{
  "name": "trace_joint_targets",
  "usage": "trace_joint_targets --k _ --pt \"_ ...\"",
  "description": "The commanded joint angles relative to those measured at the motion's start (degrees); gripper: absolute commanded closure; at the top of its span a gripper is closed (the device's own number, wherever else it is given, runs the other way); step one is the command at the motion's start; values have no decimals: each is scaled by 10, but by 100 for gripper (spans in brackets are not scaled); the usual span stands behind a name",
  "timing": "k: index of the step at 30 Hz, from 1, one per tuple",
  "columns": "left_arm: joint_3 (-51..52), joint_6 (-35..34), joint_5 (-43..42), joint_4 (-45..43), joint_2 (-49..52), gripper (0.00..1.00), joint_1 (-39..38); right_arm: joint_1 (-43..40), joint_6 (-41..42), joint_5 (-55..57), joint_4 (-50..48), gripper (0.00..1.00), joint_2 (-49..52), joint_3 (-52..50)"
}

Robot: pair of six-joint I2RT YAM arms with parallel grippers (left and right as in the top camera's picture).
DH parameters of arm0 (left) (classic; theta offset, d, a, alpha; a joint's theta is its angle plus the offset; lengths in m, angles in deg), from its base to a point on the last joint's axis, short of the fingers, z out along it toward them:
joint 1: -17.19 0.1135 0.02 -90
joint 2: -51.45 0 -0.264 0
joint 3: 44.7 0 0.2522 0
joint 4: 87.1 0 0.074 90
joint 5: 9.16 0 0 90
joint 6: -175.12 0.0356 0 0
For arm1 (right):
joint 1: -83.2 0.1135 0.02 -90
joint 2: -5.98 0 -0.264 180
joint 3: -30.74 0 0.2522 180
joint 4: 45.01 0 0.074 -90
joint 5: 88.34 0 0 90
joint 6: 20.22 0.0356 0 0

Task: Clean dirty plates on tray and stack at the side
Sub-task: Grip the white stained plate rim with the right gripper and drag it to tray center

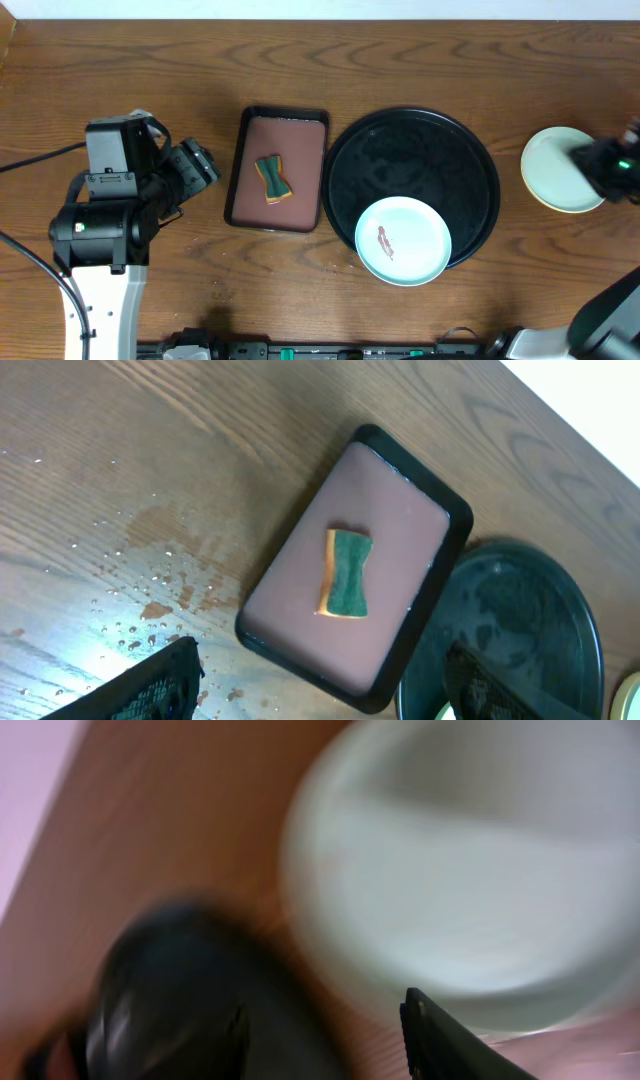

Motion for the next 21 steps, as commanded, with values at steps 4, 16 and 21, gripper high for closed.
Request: trace_joint_targets --k 4,16,21 --pt "-10 64 -9 -1 3 22 -37 217 -76 71 124 49 -32 2" --pt "-10 80 -10 0 7 21 -54 405 -11 212 99 53 9 -143" --pt "-10 80 -10 0 19 22 -54 406 -22 125 31 64 9 -196"
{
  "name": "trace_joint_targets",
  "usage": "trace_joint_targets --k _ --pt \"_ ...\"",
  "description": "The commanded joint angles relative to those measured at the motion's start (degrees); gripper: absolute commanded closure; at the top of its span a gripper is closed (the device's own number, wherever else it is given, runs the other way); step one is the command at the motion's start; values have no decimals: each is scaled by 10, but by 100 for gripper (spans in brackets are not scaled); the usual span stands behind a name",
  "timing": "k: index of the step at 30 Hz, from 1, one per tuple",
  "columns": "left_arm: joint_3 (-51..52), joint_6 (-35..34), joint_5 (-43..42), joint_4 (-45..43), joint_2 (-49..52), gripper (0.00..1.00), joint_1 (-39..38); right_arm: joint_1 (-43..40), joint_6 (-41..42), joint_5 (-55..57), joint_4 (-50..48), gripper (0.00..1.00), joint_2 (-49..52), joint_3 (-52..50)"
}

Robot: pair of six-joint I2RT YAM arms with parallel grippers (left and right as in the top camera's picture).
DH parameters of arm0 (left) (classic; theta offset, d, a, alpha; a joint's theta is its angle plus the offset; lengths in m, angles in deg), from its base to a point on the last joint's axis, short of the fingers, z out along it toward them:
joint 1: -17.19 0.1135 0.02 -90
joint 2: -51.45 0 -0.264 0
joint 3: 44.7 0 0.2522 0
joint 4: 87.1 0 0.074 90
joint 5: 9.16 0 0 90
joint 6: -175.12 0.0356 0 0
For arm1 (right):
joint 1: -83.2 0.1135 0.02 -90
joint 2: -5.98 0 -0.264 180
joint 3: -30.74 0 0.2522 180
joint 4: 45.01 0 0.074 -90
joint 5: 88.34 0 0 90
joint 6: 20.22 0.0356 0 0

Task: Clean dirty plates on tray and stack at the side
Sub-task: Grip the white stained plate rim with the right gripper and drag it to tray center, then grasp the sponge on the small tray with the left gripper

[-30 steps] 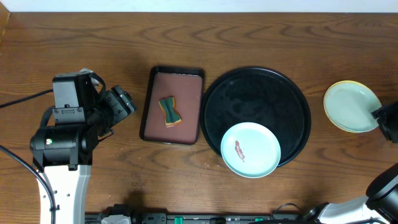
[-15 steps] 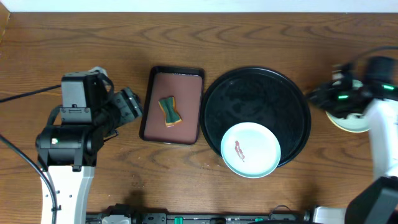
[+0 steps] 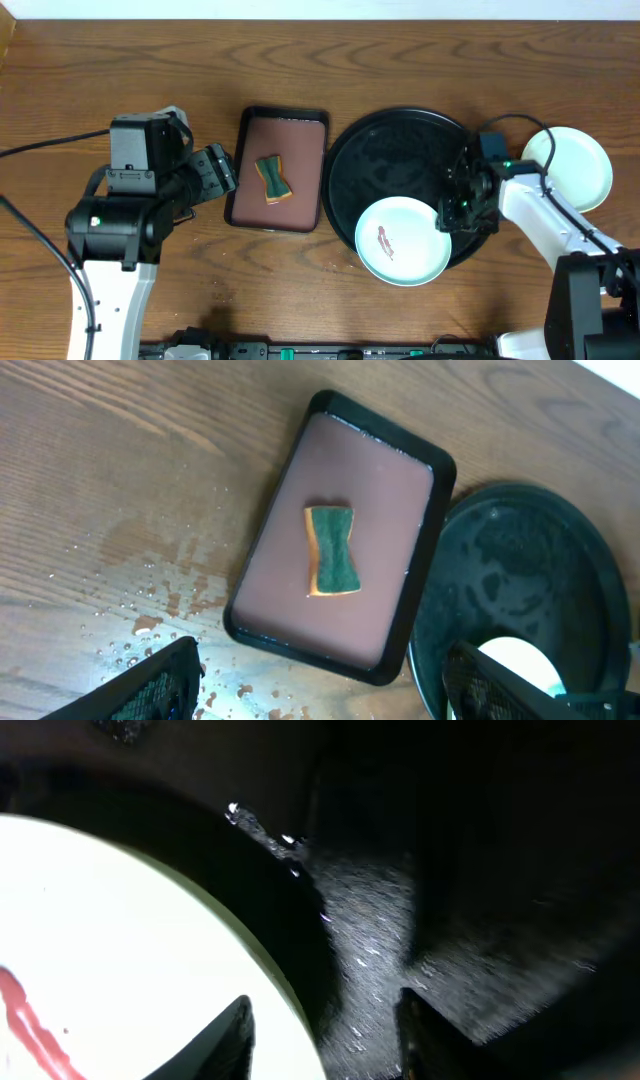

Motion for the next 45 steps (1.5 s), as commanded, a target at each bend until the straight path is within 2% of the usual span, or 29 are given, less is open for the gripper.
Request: trace_joint_targets --k 1,3,5,10,15,21,25,31,34,37,40,43,44,45 --pt "-10 12 -6 -1 12 22 -1 7 4 -48 -33 71 0 -28" --pt "-10 12 -6 -1 16 22 -1 4 12 -46 -57 89 0 -35" --pt "-10 12 -7 0 20 21 -1 0 12 -46 -84 99 0 -31" --pt "-10 12 -25 2 33 21 -1 -3 27 -37 -178 99 -1 -10" --pt "-10 12 -25 3 62 21 -2 -2 57 19 -259 99 -1 -9" --pt "-10 23 -47 -2 121 23 -30 14 18 37 -264 99 0 -9" --pt "-10 35 -27 -17 179 32 -67 23 23 61 -256 99 0 -9" --pt "-10 -14 12 -45 292 34 -94 38 29 61 -247 99 0 -9" --pt "-10 -31 12 -78 346 44 -97 42 29 61 -249 99 0 -9" --pt "-10 -58 12 -120 396 48 -97 42 29 61 -249 99 0 -9" --pt "-10 -69 12 -157 436 61 -101 43 29 61 -249 99 0 -9" --pt "-10 -68 25 -187 470 67 -107 43 29 61 -249 99 0 -9" --pt "-10 -68 26 -196 480 73 -108 43 29 61 -249 99 0 -9" --pt "-10 -69 25 -201 490 89 -109 43 29 61 -248 99 0 -9"
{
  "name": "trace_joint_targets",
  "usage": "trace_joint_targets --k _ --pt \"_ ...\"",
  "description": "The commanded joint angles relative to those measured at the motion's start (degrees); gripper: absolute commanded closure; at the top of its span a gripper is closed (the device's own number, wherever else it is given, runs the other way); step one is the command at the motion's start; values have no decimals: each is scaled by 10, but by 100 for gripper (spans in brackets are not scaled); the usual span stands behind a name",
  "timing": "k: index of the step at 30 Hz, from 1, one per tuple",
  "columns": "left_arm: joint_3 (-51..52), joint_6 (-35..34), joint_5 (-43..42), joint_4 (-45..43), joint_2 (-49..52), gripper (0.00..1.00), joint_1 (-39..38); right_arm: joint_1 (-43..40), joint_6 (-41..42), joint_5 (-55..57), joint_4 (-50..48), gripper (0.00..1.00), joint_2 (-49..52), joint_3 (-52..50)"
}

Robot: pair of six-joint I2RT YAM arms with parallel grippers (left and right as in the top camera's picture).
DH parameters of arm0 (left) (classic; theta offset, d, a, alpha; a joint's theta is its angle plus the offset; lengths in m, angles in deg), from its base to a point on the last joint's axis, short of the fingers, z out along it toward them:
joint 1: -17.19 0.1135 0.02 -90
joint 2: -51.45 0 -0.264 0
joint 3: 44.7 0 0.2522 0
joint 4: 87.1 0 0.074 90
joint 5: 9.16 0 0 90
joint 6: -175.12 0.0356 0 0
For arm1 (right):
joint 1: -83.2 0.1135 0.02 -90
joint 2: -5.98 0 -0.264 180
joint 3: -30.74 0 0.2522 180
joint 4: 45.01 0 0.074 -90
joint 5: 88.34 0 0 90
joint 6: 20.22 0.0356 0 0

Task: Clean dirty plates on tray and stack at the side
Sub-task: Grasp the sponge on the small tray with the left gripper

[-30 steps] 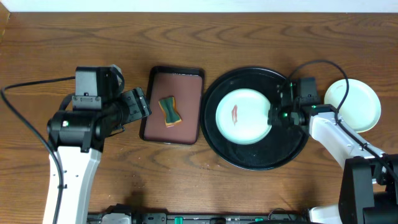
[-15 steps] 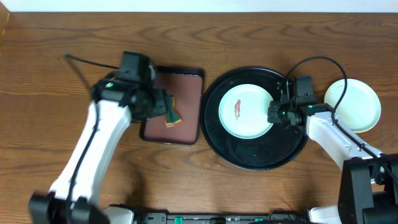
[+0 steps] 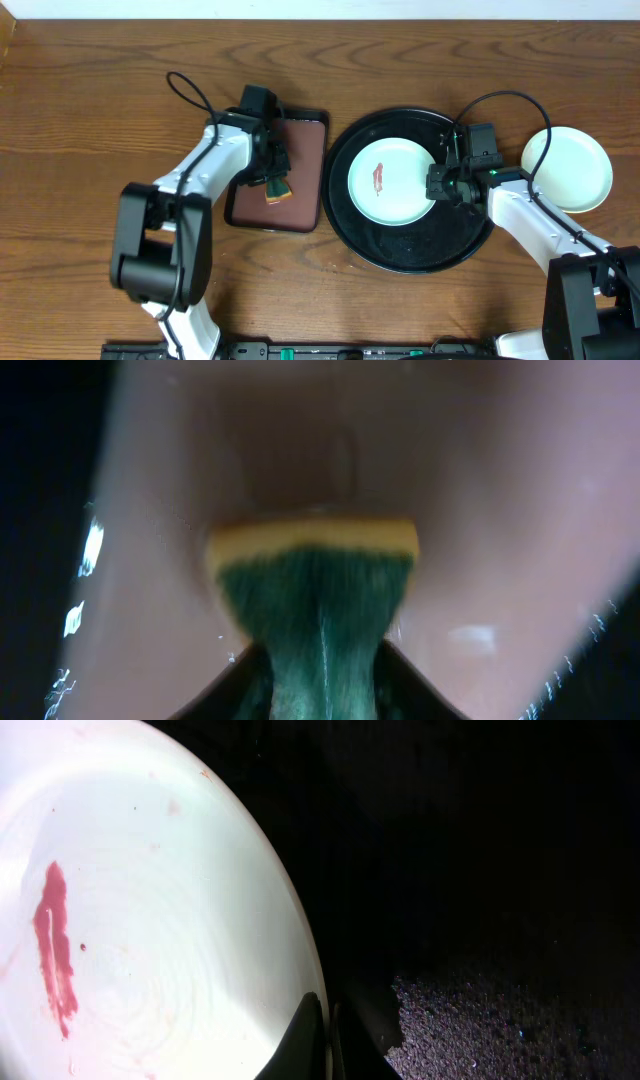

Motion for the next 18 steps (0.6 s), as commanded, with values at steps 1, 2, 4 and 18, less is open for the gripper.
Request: trace_joint_targets --k 1,2,4,18 --pt "-10 -6 14 -10 28 92 -7 6 -2 5 2 99 0 7" --pt "-10 -6 14 -8 31 93 -7 6 -2 5 4 99 0 7" --pt "-10 -4 14 1 30 93 -7 6 -2 5 7 99 0 7" --pt "-29 42 14 88 -60 60 -8 6 -2 5 8 99 0 7"
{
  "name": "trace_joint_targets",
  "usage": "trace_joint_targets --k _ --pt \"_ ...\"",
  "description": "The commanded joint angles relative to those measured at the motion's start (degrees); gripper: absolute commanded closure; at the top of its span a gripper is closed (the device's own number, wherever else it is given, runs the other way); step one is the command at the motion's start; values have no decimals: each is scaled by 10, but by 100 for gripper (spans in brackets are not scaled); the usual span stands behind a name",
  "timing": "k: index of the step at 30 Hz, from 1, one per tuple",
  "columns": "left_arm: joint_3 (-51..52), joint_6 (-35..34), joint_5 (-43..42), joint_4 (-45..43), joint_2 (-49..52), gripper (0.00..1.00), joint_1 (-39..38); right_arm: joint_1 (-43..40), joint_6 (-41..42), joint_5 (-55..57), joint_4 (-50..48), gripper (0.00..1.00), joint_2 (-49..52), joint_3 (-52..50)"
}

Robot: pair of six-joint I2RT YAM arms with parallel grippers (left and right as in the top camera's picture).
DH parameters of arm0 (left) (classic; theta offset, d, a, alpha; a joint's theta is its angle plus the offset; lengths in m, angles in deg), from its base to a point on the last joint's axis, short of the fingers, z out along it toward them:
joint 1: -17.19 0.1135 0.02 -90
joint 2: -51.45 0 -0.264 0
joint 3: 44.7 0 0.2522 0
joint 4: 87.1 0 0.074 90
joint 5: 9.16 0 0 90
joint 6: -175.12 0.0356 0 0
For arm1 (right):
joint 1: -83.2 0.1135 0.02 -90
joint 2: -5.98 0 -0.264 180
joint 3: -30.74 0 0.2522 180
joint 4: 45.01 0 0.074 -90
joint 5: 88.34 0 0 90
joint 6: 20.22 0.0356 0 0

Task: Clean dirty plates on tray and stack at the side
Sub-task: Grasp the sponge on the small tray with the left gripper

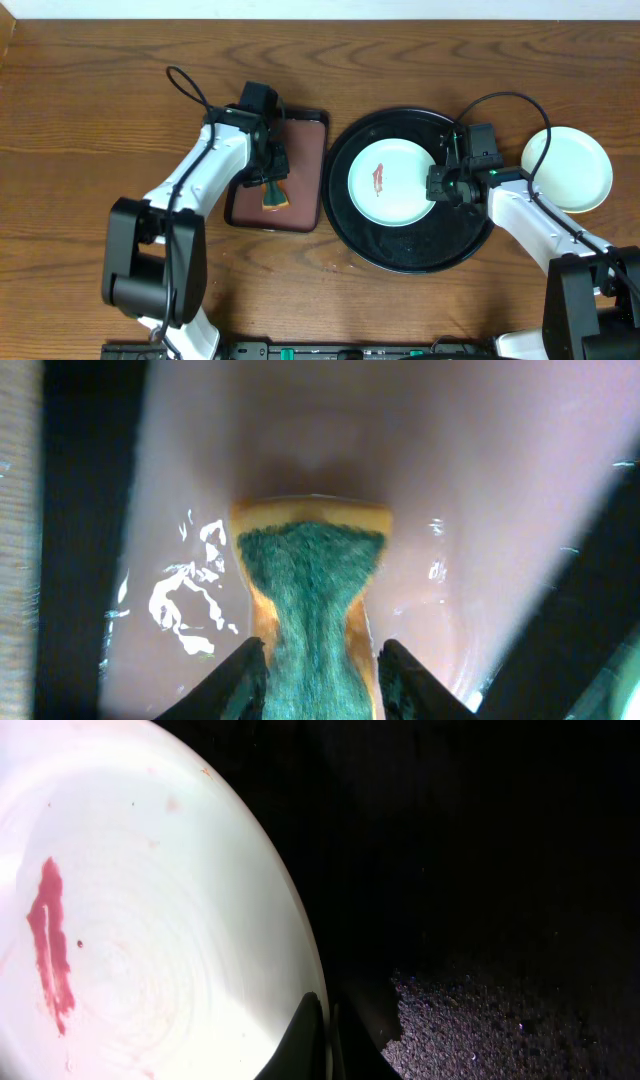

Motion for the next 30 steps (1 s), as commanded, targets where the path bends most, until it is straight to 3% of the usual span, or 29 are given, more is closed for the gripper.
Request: trace_joint_targets --k 1,15,18,19,24,25,27,28,30 --pt "-4 7 7 5 -5 60 -2 6 -2 5 1 99 0 7" --pt "47 -19 -51 3 51 61 -30 6 4 5 0 99 0 7" --pt "47 -19 -46 1 51 81 -31 6 5 5 -1 99 0 7" --pt "47 -19 -35 0 51 92 -31 6 5 5 -1 99 0 7" --pt "29 -8 28 14 48 93 -21 6 15 5 -2 99 0 7" --pt "21 -8 28 21 46 92 -17 6 15 5 -2 99 0 7" --pt "0 -8 23 37 41 78 -10 6 15 5 -3 99 0 7" --pt "-9 -8 20 43 38 67 -7 6 15 5 -3 99 0 7" --pt "-19 -8 20 45 32 60 -5 6 15 5 -3 99 0 7"
